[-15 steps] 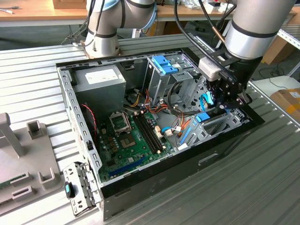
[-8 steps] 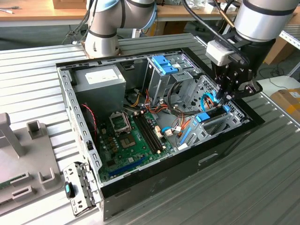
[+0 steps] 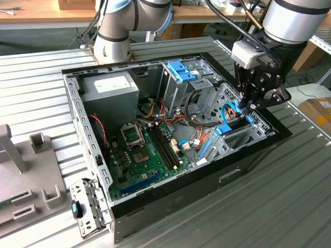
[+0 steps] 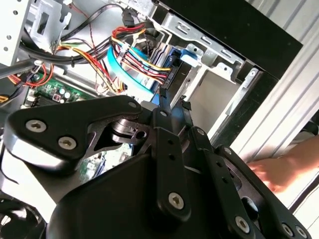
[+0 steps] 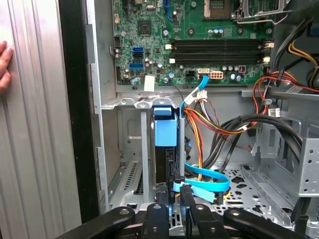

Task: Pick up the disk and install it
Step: 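Insert the first disk wire, then insert the second disk wire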

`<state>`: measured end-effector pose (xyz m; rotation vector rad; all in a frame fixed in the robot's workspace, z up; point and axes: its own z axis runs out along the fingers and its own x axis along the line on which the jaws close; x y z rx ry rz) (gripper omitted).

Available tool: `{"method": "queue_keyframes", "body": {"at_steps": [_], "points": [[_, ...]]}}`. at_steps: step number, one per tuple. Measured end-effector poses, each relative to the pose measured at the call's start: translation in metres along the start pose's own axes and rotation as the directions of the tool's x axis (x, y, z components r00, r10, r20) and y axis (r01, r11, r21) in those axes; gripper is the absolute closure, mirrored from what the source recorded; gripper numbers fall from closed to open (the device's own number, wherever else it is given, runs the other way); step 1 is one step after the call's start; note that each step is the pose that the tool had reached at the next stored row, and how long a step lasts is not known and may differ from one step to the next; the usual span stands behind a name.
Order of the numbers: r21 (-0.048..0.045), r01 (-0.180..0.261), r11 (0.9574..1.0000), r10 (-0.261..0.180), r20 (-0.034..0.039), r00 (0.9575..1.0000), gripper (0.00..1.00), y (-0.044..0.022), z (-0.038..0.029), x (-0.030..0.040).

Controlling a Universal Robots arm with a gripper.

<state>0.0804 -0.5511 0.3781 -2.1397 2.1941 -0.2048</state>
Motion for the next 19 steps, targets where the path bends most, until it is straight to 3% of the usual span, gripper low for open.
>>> {"method": "queue_keyframes", "body": {"at_steps": [3,19], "points": [[-0.0315,0.001,0.9995,-0.001,-0.0008,1.0000,0.76,-0.0052,0.0007,-0.0002],[-0.0322,0.001,0.9995,-0.001,-0.0010,1.0000,0.76,-0.0038,0.0019,-0.0002]]}}
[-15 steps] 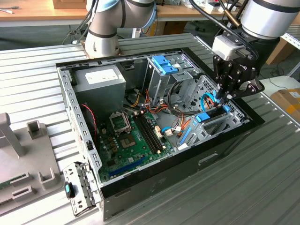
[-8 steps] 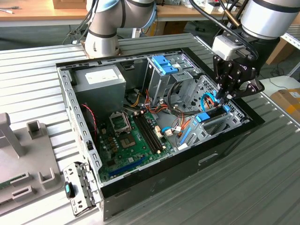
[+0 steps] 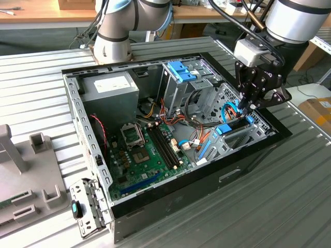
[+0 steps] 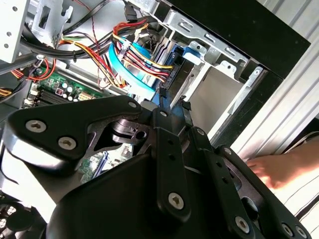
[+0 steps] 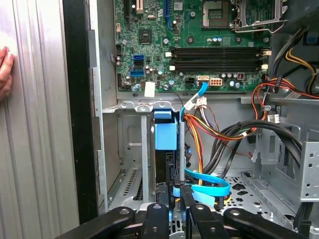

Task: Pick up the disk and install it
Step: 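Insert the second disk wire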

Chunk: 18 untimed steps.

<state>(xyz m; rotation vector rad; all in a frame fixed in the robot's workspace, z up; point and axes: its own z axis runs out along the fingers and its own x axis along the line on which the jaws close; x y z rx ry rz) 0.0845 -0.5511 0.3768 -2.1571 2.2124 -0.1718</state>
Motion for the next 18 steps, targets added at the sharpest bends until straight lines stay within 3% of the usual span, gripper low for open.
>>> {"method": "queue_keyframes", "body": {"at_steps": [7,8,9,10,12,18], "points": [[0.0000,-0.001,1.0000,0.001,-0.0002,1.0000,0.76,0.0027,0.0060,-0.0002],[-0.0017,-0.003,1.0000,0.003,0.0023,1.0000,0.76,0.0028,0.0061,-0.0002],[-0.0071,-0.007,1.0000,0.007,0.0164,0.9998,0.76,0.0026,0.0061,-0.0003],[-0.0143,-0.010,0.9999,0.010,0.0205,0.9997,0.76,0.0016,0.0063,-0.0004],[-0.0223,-0.011,0.9997,0.011,0.0245,0.9996,0.76,0.0001,0.0064,-0.0003],[-0.0236,-0.011,0.9997,0.012,0.0268,0.9996,0.76,0.0002,0.0092,-0.0005]]}}
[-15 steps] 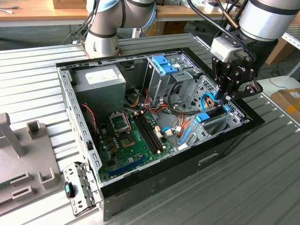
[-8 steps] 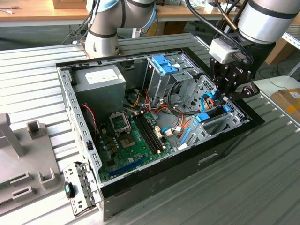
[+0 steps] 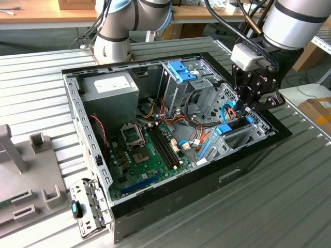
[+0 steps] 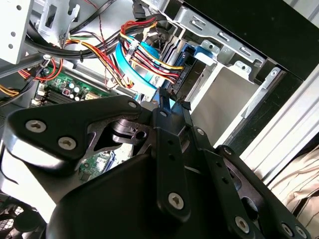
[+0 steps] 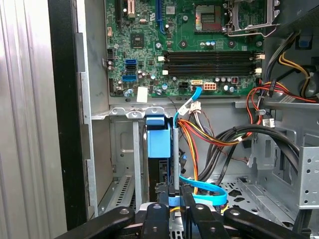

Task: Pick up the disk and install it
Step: 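Insert the second disk wire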

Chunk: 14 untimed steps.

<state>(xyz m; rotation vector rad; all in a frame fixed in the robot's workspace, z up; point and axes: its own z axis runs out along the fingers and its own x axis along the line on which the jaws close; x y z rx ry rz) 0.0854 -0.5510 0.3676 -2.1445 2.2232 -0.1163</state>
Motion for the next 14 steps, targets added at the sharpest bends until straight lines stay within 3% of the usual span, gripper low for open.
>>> {"method": "queue_keyframes", "body": {"at_steps": [14], "points": [[0.0000,0.006,1.0000,-0.006,0.0014,1.0000,0.76,0.0001,0.0005,0.0000]]}}
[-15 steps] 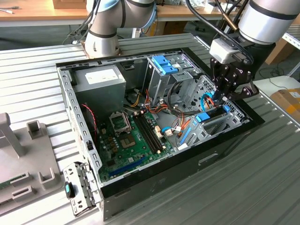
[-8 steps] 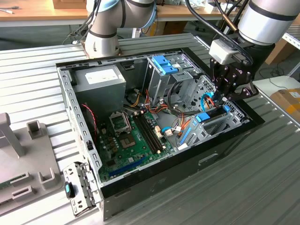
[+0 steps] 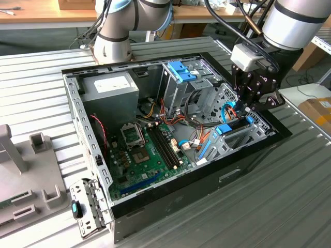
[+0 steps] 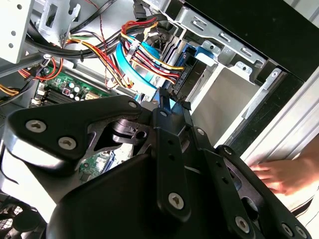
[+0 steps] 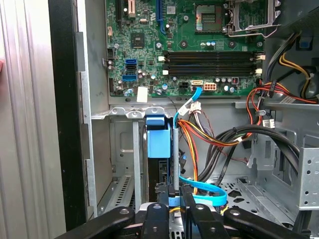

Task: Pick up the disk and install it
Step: 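Insert the second disk wire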

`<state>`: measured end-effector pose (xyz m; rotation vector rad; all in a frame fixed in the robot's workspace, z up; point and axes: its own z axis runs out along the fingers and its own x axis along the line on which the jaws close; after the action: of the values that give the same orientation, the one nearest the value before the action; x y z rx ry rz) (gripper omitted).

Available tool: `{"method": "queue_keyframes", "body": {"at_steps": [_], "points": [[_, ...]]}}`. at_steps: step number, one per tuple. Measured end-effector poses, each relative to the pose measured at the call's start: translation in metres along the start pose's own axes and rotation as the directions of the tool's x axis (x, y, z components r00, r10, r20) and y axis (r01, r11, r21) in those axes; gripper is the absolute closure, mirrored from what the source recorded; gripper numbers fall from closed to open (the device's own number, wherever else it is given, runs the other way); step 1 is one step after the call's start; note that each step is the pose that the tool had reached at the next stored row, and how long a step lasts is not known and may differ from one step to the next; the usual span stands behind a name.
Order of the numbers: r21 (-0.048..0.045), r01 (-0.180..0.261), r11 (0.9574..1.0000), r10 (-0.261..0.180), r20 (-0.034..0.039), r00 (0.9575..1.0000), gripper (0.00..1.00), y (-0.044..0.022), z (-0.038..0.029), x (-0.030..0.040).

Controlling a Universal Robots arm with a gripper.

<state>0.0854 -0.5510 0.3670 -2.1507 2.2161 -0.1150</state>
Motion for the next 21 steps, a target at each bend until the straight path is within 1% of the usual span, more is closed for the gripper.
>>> {"method": "queue_keyframes", "body": {"at_steps": [3,4,5,14,16,21], "points": [[0.0000,0.000,1.0000,0.000,0.0001,1.0000,0.76,0.0000,0.0000,0.0000],[0.0000,0.000,1.0000,0.000,0.0000,1.0000,0.84,0.0000,0.0000,0.0000],[0.0000,0.001,1.0000,-0.001,0.0001,1.0000,0.89,0.0000,0.0000,0.0000],[0.0000,0.001,1.0000,-0.001,0.0013,1.0000,0.89,0.0000,0.0000,0.0000],[0.0000,0.001,1.0000,-0.001,0.0013,1.0000,0.76,0.0000,0.0000,0.0000],[0.0000,0.001,1.0000,-0.001,0.0017,1.0000,0.76,0.0000,0.0000,0.0000]]}}
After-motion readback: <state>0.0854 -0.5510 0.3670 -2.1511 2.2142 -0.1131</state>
